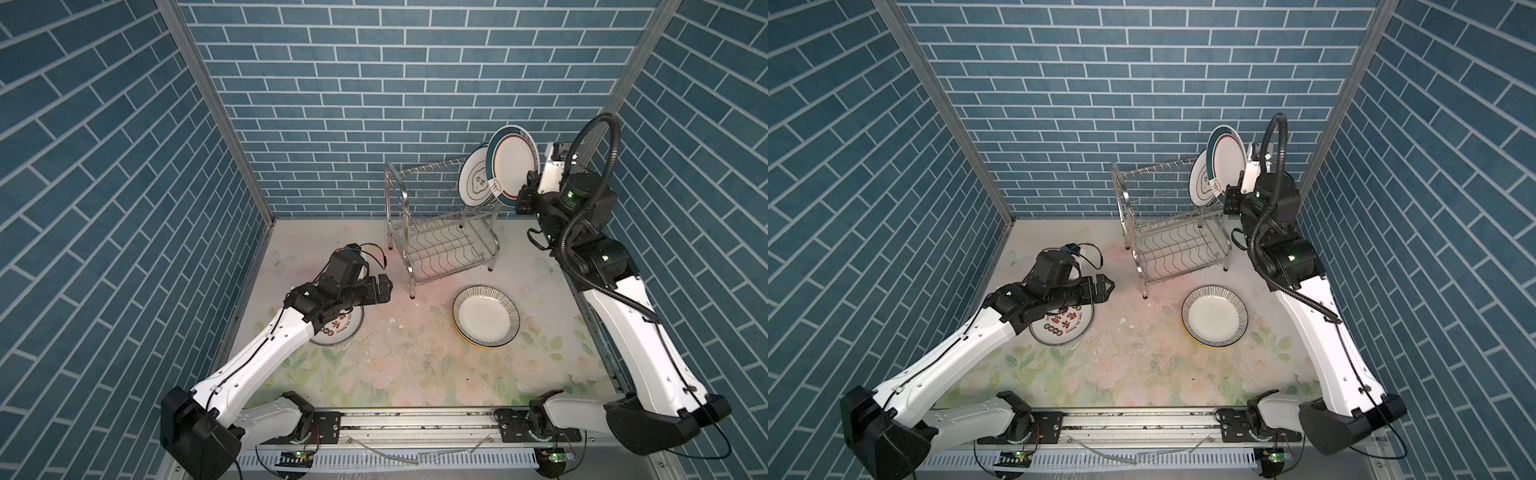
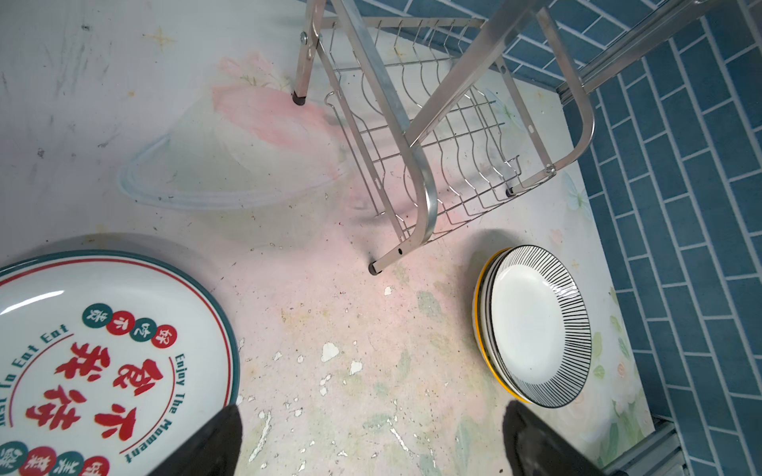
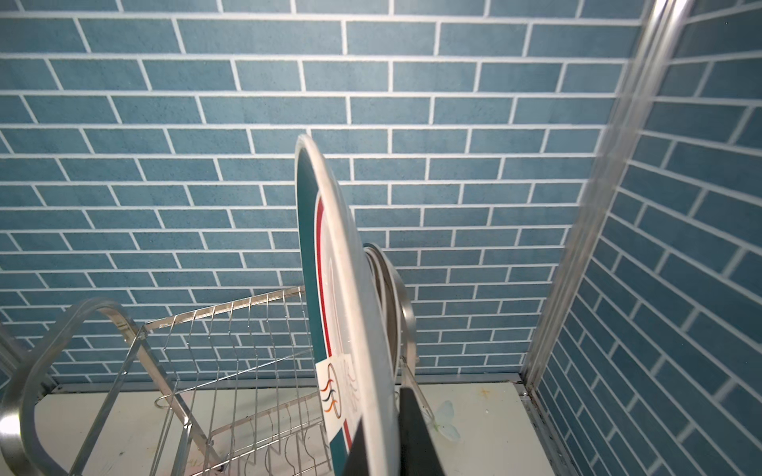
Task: Unload the plates from the dish rack
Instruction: Pick up the plate from the dish rack, then place the plate among the plates.
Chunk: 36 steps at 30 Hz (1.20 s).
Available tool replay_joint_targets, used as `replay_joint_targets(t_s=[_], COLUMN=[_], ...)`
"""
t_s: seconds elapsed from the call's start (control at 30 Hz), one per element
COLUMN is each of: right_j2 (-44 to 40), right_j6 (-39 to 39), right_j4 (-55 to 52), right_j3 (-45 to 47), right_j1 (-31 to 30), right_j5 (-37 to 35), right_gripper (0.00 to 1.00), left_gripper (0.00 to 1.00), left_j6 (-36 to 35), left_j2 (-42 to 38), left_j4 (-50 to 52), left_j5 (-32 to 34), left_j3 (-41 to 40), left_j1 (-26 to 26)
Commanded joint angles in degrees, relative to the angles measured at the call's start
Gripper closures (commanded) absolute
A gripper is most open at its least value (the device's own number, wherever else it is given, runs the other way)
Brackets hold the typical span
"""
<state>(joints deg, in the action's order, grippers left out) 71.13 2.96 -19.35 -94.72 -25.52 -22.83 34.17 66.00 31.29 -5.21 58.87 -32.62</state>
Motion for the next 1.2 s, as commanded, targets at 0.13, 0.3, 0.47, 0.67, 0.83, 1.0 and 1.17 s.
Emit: replay_joint_targets(t_s=[0.13, 0.3, 0.47, 0.67, 0.83, 1.0, 1.17], right_j2=[-17.5, -28.65, -37.02, -43.06, -41.7, -41.23, -37.23], right_j6=[4.04, 10.48, 17.51, 26.91, 35.06, 40.13, 44.04], right_j4=[0.96, -5.91, -13.78, -22.75, -26.6, -21.03, -12.46], right_j3=[18.15, 29.38, 37.58, 45.48, 48.34, 52.32, 55.5], right_j1=[0.01, 0.13, 0.13, 0.12, 0.12, 0.12, 0.12], right_j5=[-10.67, -15.1, -13.31, -5.09, 8.22, 21.64, 31.57], right_gripper=[0.94, 0.94, 0.95, 0.96, 0.98, 0.97, 0.97], left_gripper=[0.01, 0.01, 0.01, 0.01, 0.01, 0.01, 0.01], left_j6=[1.86, 2.3, 2.74, 4.86, 5.63, 6.42, 8.83], left_j2=[-2.84, -3.08, -4.88, -7.58, -9.08, -10.27, -11.16], left_j4=[-3.75, -5.52, -6.84, -8.92, -9.84, -12.08, -17.04], left_j5=[-0.78, -4.08, -4.08, -4.0, -3.18, -4.38, -7.68], left_j3=[-8.26, -12.85, -16.98, -22.3, -24.74, -26.46, -29.43], left_j1=[0.54, 0.5, 0.5, 0.32, 0.1, 0.1, 0.09])
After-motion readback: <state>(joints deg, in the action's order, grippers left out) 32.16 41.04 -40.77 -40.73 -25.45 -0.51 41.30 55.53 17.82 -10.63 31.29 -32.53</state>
